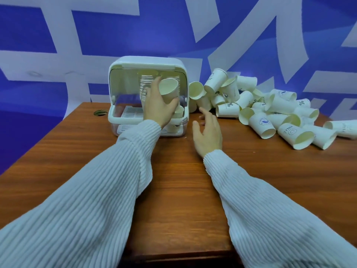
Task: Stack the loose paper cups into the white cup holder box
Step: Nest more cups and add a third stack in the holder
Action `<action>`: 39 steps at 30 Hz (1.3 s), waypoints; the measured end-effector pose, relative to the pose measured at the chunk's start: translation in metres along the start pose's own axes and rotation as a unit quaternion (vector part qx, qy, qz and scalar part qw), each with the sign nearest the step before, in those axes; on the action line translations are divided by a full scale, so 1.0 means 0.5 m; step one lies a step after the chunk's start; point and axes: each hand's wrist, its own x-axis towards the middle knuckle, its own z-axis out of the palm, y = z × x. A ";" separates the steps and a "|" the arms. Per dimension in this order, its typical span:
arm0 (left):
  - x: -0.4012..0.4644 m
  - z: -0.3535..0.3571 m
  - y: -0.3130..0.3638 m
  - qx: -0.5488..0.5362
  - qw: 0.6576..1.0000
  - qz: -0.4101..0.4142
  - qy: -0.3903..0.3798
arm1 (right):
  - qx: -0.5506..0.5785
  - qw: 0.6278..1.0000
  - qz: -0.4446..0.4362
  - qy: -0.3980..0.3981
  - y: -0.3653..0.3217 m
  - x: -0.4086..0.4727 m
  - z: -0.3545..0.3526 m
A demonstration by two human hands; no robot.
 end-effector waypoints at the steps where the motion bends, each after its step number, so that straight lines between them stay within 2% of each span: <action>1: 0.009 0.008 -0.004 0.024 1.000 -0.003 -0.021 | -0.004 1.000 -0.006 -0.006 -0.002 -0.001 0.000; 4: 0.020 0.030 -0.014 0.086 0.992 -0.025 -0.084 | -0.017 1.000 -0.014 -0.015 -0.005 -0.004 0.002; 7: 0.018 0.049 -0.018 0.216 0.965 -0.021 -0.144 | -0.010 1.000 -0.010 -0.012 -0.006 -0.005 0.001; 10: -0.002 0.058 -0.023 0.318 0.936 0.015 -0.151 | 0.001 1.000 0.002 -0.011 -0.005 -0.005 0.001; 13: -0.008 0.063 -0.028 0.360 0.919 0.063 -0.149 | 0.013 1.000 0.018 -0.010 -0.004 -0.002 0.000; 17: -0.012 0.066 -0.013 0.333 0.925 0.034 -0.180 | 0.069 0.995 0.063 0.022 0.005 0.006 -0.026; 19: -0.050 0.074 -0.003 0.273 0.952 0.081 -0.113 | 0.060 0.992 0.091 0.068 0.024 0.018 -0.066; 21: -0.101 0.091 0.017 0.185 0.968 0.162 -0.056 | -0.013 0.986 0.115 0.121 0.059 0.031 -0.121; 23: -0.144 0.120 0.043 0.132 0.968 0.200 -0.077 | -0.149 0.969 0.129 0.148 0.103 0.041 -0.182; 24: -0.164 0.138 0.057 0.116 0.967 0.202 -0.105 | -0.230 0.955 0.124 0.141 0.127 0.046 -0.210; 26: -0.207 0.173 0.081 0.085 0.963 0.194 -0.164 | -0.361 0.924 0.106 0.076 0.170 0.056 -0.259; 28: -0.252 0.203 0.088 0.069 0.956 0.182 -0.219 | -0.413 0.906 0.094 -0.011 0.200 0.066 -0.292; 31: -0.279 0.224 0.080 0.098 0.935 0.221 -0.261 | -0.367 0.918 0.132 -0.075 0.217 0.081 -0.307; 36: -0.269 0.211 0.072 0.112 0.942 0.193 -0.251 | -0.311 0.928 0.193 -0.064 0.228 0.095 -0.271; 39: -0.272 0.211 0.071 0.112 0.943 0.184 -0.253 | -0.293 0.926 0.237 -0.028 0.231 0.086 -0.268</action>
